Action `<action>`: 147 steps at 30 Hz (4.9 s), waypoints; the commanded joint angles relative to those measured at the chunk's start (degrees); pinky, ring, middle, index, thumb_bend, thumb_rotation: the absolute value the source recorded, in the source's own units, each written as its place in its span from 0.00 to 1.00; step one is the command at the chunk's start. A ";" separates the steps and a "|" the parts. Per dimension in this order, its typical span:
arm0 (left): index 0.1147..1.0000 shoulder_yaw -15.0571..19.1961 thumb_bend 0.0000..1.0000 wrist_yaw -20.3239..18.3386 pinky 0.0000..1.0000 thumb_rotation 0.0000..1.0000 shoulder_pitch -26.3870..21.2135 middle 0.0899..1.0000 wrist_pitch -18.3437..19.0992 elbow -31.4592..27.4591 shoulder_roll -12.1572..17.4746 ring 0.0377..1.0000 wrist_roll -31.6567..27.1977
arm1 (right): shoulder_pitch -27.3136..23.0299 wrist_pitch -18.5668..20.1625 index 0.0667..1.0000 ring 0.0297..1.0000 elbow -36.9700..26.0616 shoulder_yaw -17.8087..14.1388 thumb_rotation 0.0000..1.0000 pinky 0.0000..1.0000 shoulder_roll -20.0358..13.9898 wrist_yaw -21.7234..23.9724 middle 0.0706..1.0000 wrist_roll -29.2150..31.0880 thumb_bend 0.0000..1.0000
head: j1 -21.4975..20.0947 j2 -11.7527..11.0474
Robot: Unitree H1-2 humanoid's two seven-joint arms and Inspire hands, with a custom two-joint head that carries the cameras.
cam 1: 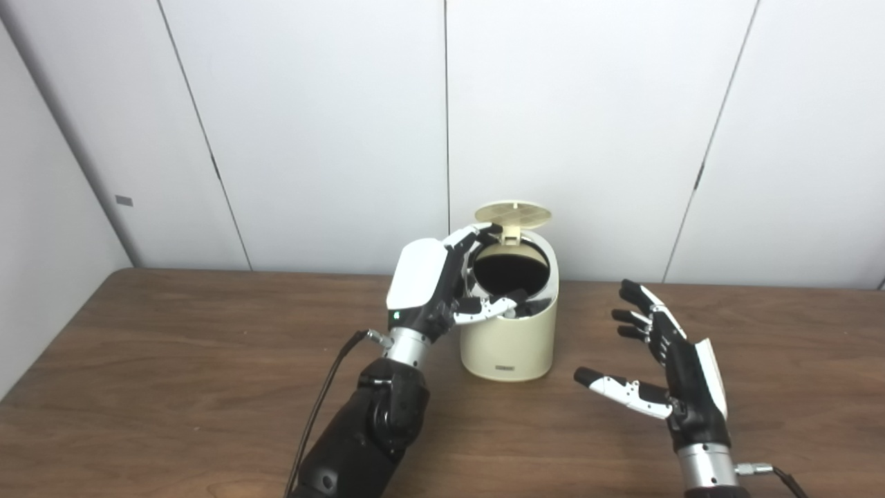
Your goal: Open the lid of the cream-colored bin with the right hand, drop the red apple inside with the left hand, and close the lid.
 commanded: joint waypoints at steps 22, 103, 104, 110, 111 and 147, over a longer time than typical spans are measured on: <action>0.57 9.42 0.60 -9.74 0.54 0.09 11.49 0.69 -16.70 -13.08 0.78 0.66 -24.61 | -1.46 -1.01 0.83 0.76 -1.14 -0.41 0.24 0.70 -1.19 0.85 0.84 0.79 0.81 | 1.42 -0.55; 0.84 17.75 0.77 -21.97 0.69 0.13 23.52 0.84 -13.01 -15.25 1.52 0.80 -33.97 | -38.03 9.51 0.81 0.97 0.41 17.85 0.79 0.97 -19.59 21.00 0.82 -27.31 0.87 | -0.59 -4.61; 0.84 17.75 0.77 -21.96 0.69 0.13 23.53 0.84 -12.88 -15.35 1.51 0.80 -33.93 | -38.15 8.83 0.79 0.96 0.71 18.09 0.79 0.98 -19.65 20.70 0.81 -27.96 0.87 | -0.59 -4.61; 0.84 17.71 0.77 -21.67 0.69 0.15 23.19 0.84 -13.49 -14.92 1.57 0.80 -33.55 | -37.70 6.47 0.76 0.95 1.37 18.46 0.76 1.00 -18.94 19.62 0.77 -30.54 0.89 | -0.32 -4.42; 0.84 17.71 0.78 -21.60 0.69 0.15 23.17 0.84 -13.49 -14.87 1.55 0.80 -33.47 | -37.58 6.54 0.77 0.95 1.12 18.48 0.76 1.00 -18.88 19.82 0.77 -30.89 0.89 | -0.32 -4.42; 0.84 17.37 0.77 -21.62 0.69 0.15 23.36 0.85 -11.73 -16.45 1.64 0.81 -33.03 | -33.43 5.28 0.79 0.95 -7.31 18.39 0.64 1.00 -17.81 24.64 0.78 -35.15 0.83 | 0.51 -2.62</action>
